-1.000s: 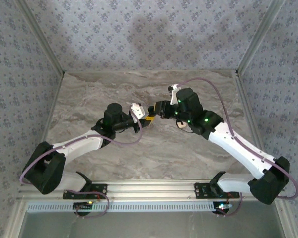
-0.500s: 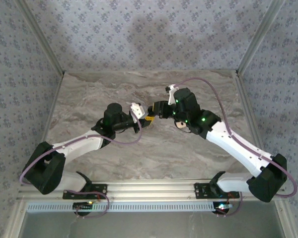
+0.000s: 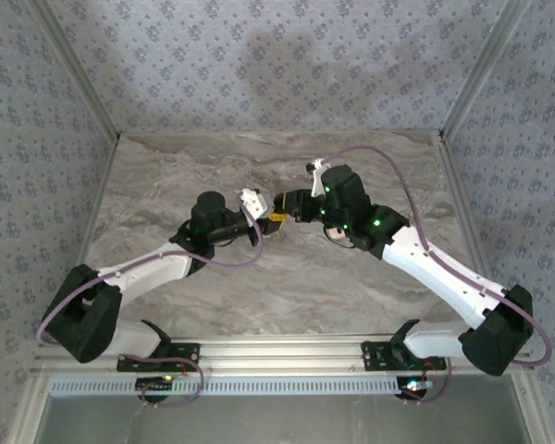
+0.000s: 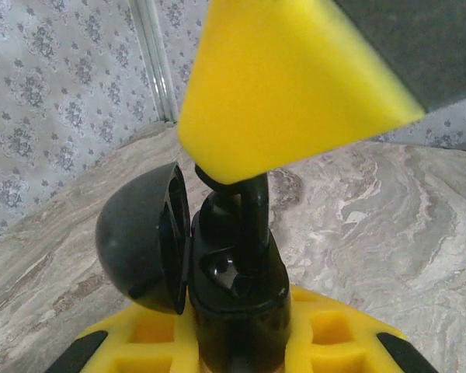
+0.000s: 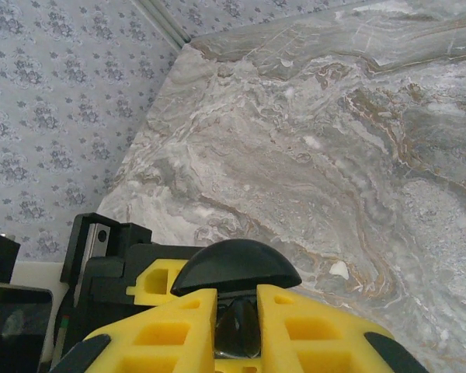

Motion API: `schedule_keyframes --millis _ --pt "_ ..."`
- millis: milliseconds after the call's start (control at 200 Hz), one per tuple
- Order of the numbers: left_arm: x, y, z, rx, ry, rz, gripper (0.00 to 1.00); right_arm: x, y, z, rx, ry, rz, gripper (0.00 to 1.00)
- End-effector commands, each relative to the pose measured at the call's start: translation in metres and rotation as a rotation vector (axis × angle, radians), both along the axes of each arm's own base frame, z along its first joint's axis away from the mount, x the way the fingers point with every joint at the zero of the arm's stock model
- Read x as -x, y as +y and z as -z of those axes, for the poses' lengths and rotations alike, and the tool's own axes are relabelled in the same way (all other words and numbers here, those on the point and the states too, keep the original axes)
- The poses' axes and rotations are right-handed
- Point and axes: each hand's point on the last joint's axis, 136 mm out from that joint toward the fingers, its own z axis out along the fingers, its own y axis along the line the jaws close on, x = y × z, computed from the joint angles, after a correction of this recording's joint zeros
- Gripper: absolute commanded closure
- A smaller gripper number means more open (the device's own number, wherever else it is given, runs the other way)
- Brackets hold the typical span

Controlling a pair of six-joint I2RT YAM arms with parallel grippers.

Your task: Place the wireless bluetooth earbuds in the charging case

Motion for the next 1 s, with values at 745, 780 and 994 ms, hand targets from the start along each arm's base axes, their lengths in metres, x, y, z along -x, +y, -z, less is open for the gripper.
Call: schedule_keyframes --millis 745,780,994 --pt "0.001 0.003 -0.024 0.054 -0.045 0.005 0.85 0.007 0.005 -0.004 0.017 -0.015 -0.027 0.60" --pt "0.001 0.003 -0.024 0.054 -0.047 0.006 0.85 0.007 0.004 -0.005 0.018 -0.017 -0.026 0.60" --pt "0.002 0.003 -0.024 0.051 -0.047 0.006 0.86 0.008 -0.002 -0.007 0.032 -0.020 -0.007 0.61"
